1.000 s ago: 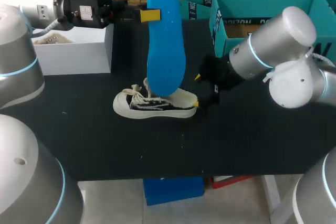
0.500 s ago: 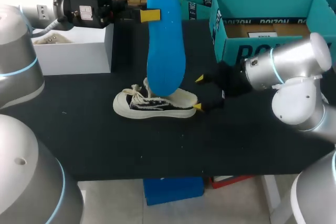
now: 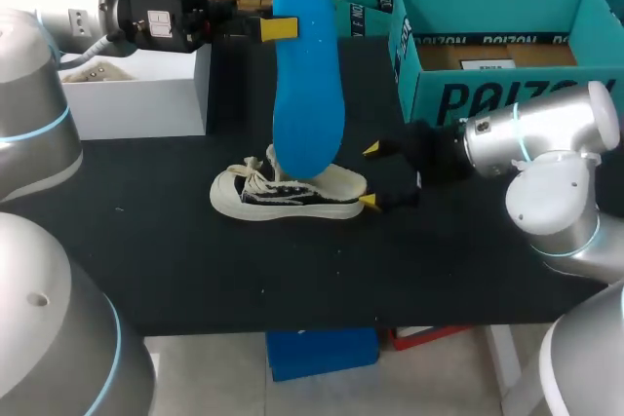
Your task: Take the shoe out of the shoebox, open the shoe tongue, remove and reinsert the insole, then place the shoe into the shoebox
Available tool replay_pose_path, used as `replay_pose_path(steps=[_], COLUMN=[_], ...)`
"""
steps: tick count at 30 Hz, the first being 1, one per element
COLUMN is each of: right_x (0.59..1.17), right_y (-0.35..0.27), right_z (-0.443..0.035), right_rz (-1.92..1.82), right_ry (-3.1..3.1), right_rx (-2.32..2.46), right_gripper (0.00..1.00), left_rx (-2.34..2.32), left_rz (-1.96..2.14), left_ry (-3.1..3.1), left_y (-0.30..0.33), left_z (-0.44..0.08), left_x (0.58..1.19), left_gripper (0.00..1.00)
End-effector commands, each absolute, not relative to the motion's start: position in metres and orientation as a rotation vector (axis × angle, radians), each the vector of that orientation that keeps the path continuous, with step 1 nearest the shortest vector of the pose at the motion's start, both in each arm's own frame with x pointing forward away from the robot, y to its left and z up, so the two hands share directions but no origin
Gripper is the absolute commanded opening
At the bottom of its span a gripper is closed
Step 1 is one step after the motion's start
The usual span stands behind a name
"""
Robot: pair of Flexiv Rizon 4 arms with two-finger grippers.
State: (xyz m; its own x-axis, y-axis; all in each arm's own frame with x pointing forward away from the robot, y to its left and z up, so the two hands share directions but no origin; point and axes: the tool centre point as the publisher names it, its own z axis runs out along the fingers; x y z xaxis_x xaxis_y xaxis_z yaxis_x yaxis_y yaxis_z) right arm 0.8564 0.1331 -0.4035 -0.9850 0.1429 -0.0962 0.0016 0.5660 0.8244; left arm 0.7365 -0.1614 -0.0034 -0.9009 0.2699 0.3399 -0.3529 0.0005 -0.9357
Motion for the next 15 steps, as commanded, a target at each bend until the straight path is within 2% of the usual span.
replay_pose_path(steps=[1, 15], right_x=[0.860, 0.876], right_y=[0.135, 0.135], right_z=[-0.399, -0.367], right_rz=[1.326, 0.939], right_ry=[2.680, 2.885], right_rx=[0.116, 0.118], right_gripper=[1.00, 1.00], left_rx=[0.089, 0.089], left_rz=[1.957, 1.957], left_ry=[-1.860, -1.860], left_y=[-0.162, -0.162], left_z=[-0.004, -0.004], left_x=[0.735, 0.735], left_gripper=[0.00, 0.00])
